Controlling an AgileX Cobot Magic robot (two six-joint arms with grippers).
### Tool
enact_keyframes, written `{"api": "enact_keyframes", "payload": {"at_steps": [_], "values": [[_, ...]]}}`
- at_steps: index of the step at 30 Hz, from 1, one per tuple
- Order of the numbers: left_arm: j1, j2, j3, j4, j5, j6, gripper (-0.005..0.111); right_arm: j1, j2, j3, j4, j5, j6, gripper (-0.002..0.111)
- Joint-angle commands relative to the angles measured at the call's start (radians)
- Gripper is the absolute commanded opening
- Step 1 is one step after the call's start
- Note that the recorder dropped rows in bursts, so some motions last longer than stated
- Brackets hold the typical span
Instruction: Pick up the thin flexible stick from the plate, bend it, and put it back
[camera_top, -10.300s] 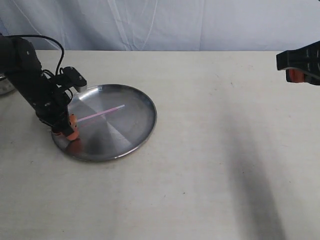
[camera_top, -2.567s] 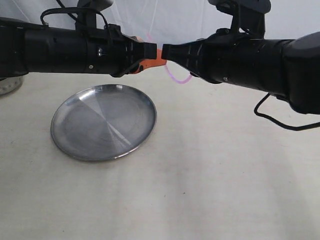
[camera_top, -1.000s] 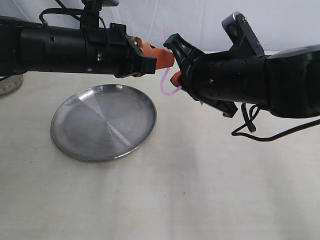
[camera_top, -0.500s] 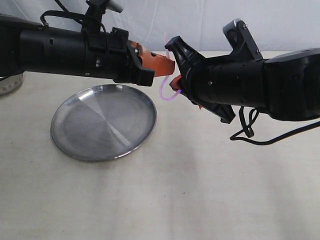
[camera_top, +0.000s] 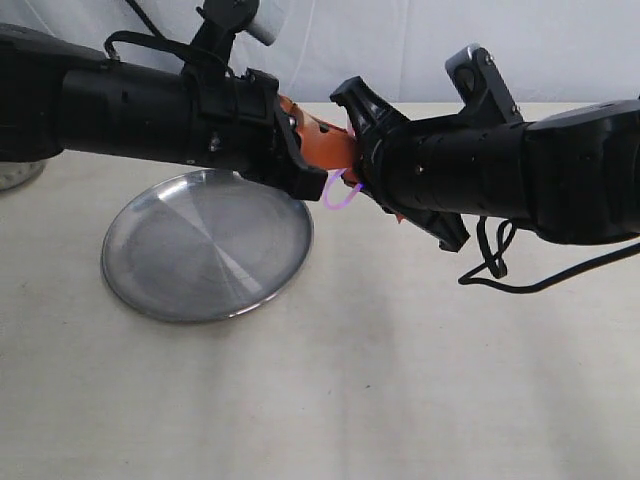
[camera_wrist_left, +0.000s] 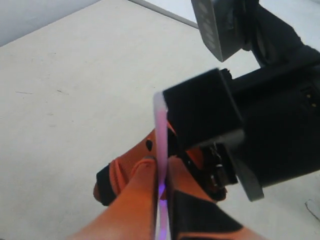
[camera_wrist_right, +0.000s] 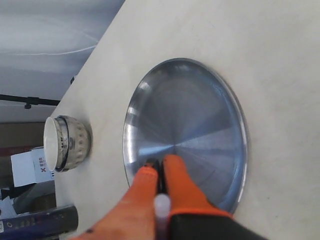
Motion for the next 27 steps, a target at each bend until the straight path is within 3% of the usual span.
{"api": "enact_keyframes", "payload": {"at_steps": [1, 17, 27], "values": [[-0.053, -0.002, 0.007, 0.04, 0.086, -0.01, 0.0, 0.004, -0.008, -0.015, -0.001, 0.03, 0.011, -0.001], [-0.059, -0.002, 0.007, 0.047, 0.045, -0.012, 0.0, 0.004, -0.008, -0.015, -0.001, 0.02, 0.011, -0.001], [-0.059, -0.002, 0.007, 0.049, -0.089, -0.04, 0.0, 0.004, -0.008, -0.015, -0.001, 0.012, 0.011, -0.001]]}}
